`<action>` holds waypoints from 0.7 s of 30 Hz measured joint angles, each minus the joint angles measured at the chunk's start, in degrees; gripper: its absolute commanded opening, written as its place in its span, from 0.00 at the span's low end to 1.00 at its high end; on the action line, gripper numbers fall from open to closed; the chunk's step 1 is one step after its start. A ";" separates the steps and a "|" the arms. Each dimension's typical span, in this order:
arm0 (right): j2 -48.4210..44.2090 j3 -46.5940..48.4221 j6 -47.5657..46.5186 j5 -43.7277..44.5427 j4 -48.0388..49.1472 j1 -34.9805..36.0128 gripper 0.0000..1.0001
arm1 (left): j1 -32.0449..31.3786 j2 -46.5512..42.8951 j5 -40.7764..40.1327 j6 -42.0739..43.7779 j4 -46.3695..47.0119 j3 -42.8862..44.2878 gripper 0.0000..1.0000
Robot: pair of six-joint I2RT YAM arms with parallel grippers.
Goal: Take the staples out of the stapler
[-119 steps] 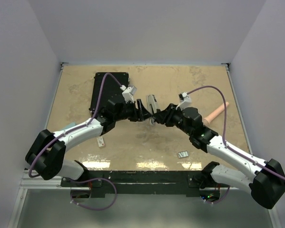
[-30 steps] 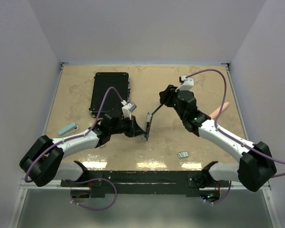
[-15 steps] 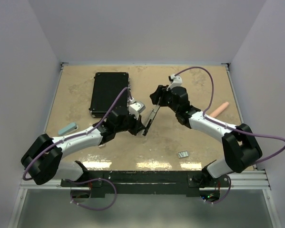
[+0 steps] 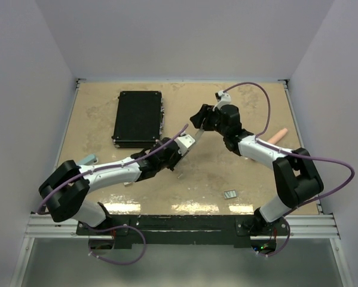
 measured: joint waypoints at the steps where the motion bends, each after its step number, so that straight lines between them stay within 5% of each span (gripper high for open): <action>1: 0.02 0.00 0.17 -0.46 0.15 -0.22 0.65 | -0.66 0.39 -1.81 0.70 -0.09 0.20 0.00; 12: 4.33 -0.02 0.96 -4.48 2.43 -1.57 0.68 | -4.37 3.39 -11.91 3.13 -1.62 1.55 0.00; 21: 2.82 1.57 0.83 -7.34 -0.31 -1.60 0.89 | 2.89 -2.12 4.66 -5.22 0.48 -1.75 0.00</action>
